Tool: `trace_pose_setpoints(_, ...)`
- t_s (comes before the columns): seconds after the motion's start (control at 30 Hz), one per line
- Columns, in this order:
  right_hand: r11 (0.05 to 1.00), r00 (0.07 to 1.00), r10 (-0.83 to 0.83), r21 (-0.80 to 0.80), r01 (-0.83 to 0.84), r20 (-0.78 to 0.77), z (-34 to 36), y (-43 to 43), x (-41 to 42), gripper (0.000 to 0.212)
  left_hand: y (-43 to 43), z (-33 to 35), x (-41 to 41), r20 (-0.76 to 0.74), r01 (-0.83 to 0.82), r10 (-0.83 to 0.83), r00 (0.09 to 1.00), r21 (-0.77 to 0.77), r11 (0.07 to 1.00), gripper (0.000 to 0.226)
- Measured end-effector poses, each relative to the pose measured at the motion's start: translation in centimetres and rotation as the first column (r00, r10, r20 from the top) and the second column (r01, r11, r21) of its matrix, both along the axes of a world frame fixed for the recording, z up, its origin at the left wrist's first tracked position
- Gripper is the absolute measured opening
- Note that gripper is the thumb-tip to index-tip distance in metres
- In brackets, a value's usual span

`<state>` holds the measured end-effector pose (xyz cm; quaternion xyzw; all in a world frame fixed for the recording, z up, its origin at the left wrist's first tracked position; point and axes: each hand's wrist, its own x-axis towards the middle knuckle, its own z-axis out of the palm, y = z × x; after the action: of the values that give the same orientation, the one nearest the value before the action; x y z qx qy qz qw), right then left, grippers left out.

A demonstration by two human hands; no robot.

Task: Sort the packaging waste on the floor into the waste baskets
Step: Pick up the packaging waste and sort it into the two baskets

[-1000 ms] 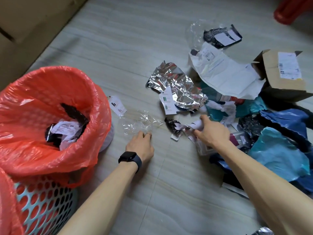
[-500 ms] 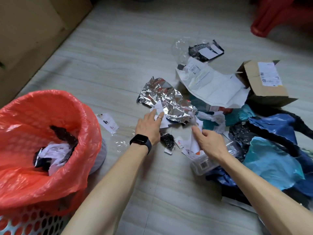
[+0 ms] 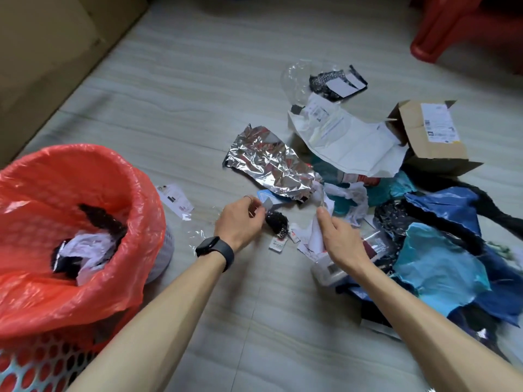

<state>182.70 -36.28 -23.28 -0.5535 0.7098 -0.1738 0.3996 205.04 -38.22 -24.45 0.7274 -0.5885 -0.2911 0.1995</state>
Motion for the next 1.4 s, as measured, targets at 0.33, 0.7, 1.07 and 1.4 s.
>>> trace_pose_setpoints(0.33,0.991,0.96,0.132,-0.023,-0.13,0.248,10.4,4.4,7.2,0.049,11.5,14.6,5.9,-0.388,-0.342,0.274,0.88,-0.119,0.932,0.006)
trace_pose_setpoints(0.7,0.699,0.682,0.714,-0.218,-0.682,0.158,25.2,17.7,24.8,0.043,29.6,26.9,23.4,0.046,-0.566,0.622,0.782,-0.369,0.738,0.014)
trace_pose_setpoints(1.07,0.539,0.54,0.842,-0.034,-0.841,-0.01,22.6,26.6,30.8,0.057,40.4,22.7,28.0,0.294,-0.544,0.493,0.819,0.122,0.83,0.053)
trace_pose_setpoints(1.4,0.737,0.722,0.661,-0.007,-0.676,-0.204,27.3,19.3,12.6,0.038,28.3,26.7,13.9,0.308,0.005,0.043,0.95,-0.151,0.988,0.047)
